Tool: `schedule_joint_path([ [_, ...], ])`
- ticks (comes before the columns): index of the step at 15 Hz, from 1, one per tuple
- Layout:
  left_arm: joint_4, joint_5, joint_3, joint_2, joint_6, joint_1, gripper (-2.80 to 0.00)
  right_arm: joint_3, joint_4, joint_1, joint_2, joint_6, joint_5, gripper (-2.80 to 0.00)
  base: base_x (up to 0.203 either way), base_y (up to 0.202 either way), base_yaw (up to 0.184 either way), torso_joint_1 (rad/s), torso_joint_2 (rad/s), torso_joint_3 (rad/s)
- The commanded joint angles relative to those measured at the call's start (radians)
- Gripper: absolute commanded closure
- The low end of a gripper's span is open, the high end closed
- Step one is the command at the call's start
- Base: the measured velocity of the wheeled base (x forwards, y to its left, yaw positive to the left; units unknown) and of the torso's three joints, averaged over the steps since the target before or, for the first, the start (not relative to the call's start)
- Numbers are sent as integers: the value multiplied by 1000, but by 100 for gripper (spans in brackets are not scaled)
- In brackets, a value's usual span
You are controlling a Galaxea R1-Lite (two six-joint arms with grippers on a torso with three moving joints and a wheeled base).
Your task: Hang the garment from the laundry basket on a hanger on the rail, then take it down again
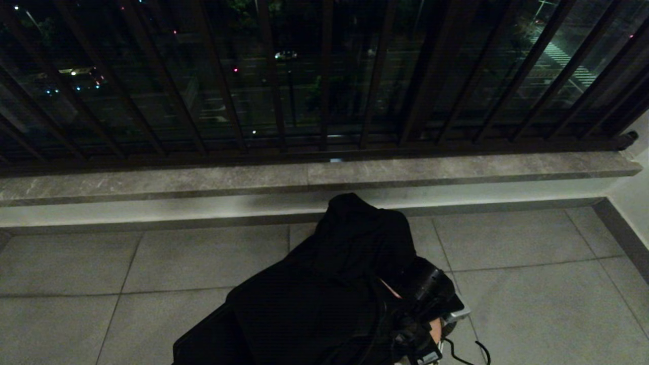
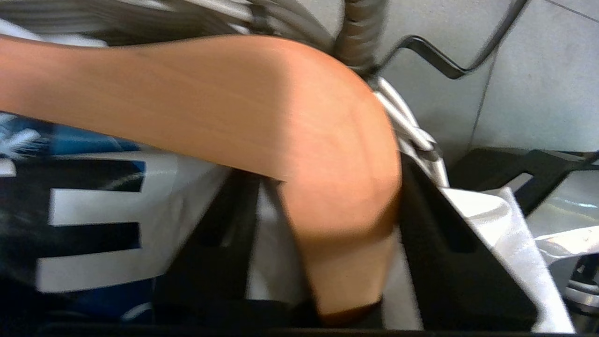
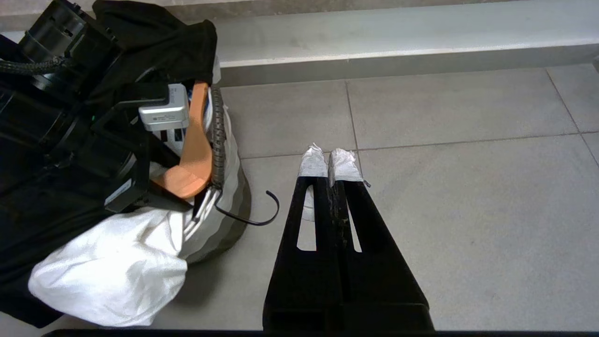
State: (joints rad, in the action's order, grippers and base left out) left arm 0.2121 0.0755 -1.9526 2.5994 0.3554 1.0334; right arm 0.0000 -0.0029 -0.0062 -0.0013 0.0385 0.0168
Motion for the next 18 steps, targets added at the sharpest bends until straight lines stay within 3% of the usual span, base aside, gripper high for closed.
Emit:
schedule_joint_path([
  [1, 1, 1, 0, 0, 2, 0, 0, 0, 0, 0, 0, 0, 0, 0, 0, 0, 0, 0, 0, 0],
  [10, 7, -19, 6, -54, -16, 2, 0, 0, 0, 0, 0, 1, 0, 0, 0, 0, 0, 0, 0, 0],
  [15, 83, -17, 15, -146, -115, 2, 0, 0, 0, 0, 0, 1, 0, 0, 0, 0, 0, 0, 0, 0],
  [18, 87, -7, 23, -206, -208, 3, 0, 0, -1, 0, 0, 1, 0, 0, 0, 0, 0, 0, 0, 0],
])
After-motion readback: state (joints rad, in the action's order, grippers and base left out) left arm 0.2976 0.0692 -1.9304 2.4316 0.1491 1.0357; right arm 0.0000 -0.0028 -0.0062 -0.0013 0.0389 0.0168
